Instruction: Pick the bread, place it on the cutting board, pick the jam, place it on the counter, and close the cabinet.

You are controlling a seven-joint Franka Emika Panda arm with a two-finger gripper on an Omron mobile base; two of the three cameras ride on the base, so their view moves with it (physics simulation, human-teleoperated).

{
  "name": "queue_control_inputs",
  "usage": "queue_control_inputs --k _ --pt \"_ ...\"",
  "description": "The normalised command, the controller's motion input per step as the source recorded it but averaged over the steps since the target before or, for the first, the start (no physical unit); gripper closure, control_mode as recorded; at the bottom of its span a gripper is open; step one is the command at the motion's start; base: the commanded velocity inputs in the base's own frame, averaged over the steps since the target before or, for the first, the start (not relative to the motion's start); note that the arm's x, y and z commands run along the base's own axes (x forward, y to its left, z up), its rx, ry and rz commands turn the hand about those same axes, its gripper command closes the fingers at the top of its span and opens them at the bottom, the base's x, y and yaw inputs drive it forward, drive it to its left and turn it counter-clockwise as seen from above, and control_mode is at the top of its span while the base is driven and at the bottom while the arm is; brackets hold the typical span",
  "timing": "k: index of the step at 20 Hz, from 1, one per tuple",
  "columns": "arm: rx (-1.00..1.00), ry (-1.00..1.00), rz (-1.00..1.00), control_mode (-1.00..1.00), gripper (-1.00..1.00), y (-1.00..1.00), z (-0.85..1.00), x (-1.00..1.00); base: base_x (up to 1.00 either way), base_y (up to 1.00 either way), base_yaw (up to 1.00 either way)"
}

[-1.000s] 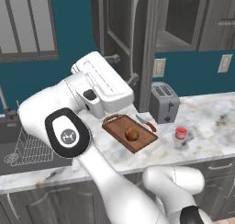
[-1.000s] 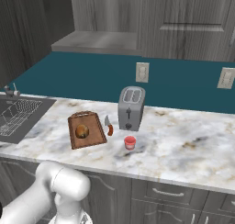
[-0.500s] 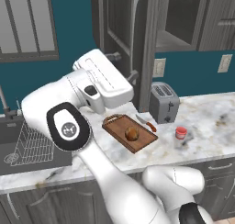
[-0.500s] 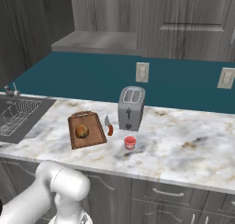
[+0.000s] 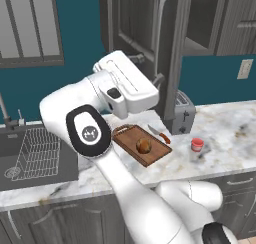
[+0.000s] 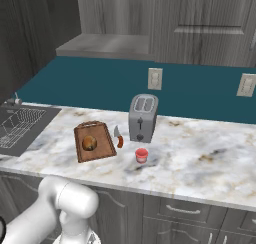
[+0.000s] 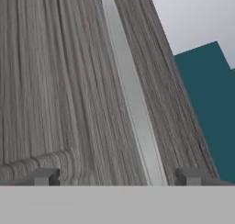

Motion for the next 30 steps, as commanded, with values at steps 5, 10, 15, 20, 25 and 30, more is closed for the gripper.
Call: queue_control_inputs --k 5,10,15,20,25,30 --pt "0.00 0.00 0.08 -1.00 -1.00 -0.67 0.00 0.07 0.00 0.00 0.00" --pt "0.00 0.01 0.17 -1.00 -1.00 -0.62 0.00 0.05 0.00 0.00 0.00" --pt "0.00 0.05 0.19 -1.00 -1.00 -0.53 0.00 0.10 0.00 0.00 0.00" --pt "0.00 0.05 0.15 -1.00 -1.00 -0.48 0.00 0.16 0.00 0.00 0.00" --pt "0.03 0.07 0.10 -1.00 -1.00 -0.40 0.04 0.21 0.00 0.00 0.00" --pt "0.02 0.06 0.08 -1.00 -1.00 -0.36 0.00 0.32 0.00 0.00 0.00"
